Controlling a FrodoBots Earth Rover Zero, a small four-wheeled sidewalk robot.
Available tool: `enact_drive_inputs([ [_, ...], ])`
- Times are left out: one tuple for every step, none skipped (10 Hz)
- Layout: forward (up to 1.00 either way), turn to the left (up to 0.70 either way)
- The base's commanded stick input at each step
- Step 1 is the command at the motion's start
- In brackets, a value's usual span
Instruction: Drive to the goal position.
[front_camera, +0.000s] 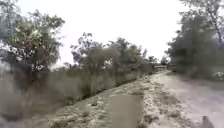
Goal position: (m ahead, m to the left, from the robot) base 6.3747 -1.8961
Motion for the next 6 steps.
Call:
enact_drive_inputs([
  [0.70,-0.35],
  [0.70,-0.35],
  [0.70,-0.35],
  [0.70,-0.35],
  [0.70,-0.35],
  [0.70,-0.35],
])
